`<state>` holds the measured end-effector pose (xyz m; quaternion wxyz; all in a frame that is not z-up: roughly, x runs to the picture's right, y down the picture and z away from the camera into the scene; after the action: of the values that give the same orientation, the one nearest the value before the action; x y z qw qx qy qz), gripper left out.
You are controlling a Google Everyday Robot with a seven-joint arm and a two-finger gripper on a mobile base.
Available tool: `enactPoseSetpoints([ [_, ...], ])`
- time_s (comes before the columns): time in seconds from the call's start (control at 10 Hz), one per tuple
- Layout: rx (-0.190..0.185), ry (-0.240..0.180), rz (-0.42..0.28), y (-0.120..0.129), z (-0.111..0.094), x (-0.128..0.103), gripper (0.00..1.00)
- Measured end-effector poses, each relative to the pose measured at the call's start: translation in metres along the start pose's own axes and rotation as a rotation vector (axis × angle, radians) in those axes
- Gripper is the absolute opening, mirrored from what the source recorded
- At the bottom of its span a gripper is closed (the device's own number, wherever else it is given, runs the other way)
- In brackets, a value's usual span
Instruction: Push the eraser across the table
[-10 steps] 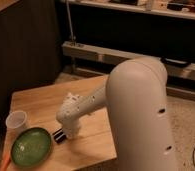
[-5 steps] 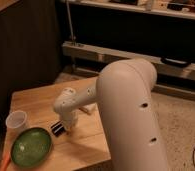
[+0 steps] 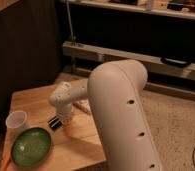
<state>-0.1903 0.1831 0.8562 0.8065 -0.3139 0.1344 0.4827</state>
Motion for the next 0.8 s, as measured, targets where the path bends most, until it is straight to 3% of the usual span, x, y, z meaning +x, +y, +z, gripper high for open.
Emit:
enactPoseSetpoints([
  [0.3, 0.004, 0.0, -0.029, 0.003, -0.004, -0.025, 0.0],
  [0.8, -0.008, 0.009, -0.088, 0.024, 0.011, -0.067, 0.0],
])
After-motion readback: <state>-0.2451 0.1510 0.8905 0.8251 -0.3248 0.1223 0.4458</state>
